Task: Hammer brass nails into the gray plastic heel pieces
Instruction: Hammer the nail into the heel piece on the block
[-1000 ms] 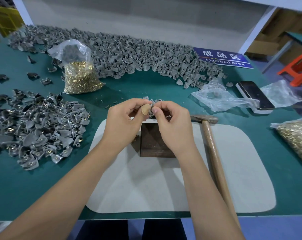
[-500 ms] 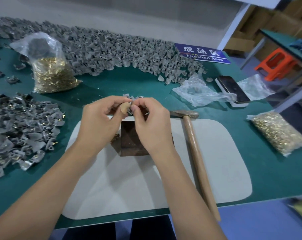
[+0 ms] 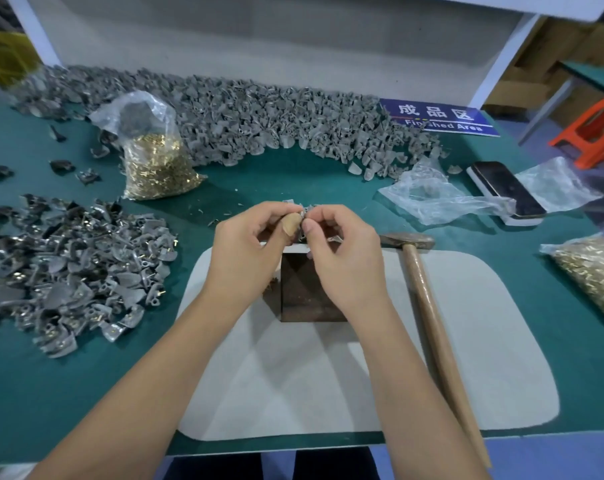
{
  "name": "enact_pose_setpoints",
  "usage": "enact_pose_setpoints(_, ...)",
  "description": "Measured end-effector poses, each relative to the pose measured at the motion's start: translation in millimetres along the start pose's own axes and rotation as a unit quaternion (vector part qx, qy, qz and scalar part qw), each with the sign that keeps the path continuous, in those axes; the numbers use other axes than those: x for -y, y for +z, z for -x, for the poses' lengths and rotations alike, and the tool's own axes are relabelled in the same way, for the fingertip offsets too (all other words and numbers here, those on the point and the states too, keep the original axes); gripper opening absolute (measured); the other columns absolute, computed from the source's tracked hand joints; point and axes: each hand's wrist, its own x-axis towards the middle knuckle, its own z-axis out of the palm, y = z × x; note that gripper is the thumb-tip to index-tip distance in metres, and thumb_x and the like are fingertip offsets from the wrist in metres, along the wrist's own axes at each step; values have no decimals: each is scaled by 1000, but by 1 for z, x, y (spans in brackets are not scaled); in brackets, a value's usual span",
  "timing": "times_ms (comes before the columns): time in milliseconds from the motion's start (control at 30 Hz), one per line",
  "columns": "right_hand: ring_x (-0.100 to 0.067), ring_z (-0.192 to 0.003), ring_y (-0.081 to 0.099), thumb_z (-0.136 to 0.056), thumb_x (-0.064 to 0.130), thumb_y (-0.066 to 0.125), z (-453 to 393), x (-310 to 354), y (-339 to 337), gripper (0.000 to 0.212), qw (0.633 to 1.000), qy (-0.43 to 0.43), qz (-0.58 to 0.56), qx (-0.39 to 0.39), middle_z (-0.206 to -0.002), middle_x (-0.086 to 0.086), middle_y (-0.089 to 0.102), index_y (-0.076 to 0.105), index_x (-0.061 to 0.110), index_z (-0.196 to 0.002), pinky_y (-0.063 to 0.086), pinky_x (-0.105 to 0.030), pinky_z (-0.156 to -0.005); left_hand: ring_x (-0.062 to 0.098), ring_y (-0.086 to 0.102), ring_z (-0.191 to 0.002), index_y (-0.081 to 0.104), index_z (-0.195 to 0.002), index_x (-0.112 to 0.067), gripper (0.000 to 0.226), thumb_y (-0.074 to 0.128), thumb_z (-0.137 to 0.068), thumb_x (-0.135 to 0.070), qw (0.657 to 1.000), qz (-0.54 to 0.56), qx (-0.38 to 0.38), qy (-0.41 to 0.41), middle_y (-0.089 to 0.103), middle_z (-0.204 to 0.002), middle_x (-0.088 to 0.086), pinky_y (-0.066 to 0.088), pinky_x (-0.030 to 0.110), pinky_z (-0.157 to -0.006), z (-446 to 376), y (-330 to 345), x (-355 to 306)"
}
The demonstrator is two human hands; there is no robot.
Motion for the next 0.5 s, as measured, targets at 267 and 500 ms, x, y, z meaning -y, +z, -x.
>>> enact_pose_setpoints(267, -14, -84, 71, -95, 15, 72, -3, -4, -3, 7, 998, 51, -49, -2, -87, 12, 74, 76, 21, -96, 61, -47, -73, 5, 73, -89, 76, -108, -28, 15, 71, -95, -21, 999, 15, 32, -18, 76, -97, -15, 58, 27, -83, -1, -5, 0)
enact_pose_setpoints(500, -15, -86, 69, -93, 11, 72, -2, -5, -4, 7, 998, 48, -36, 1, -88, 8, 73, 76, 16, -93, 60, -50, -77, 6, 72, -87, 70, -98, -43, 26, 72, -94, -17, 999, 15, 51, -9, 75, -92, -19, 57, 23, -82, 0, -5, -3)
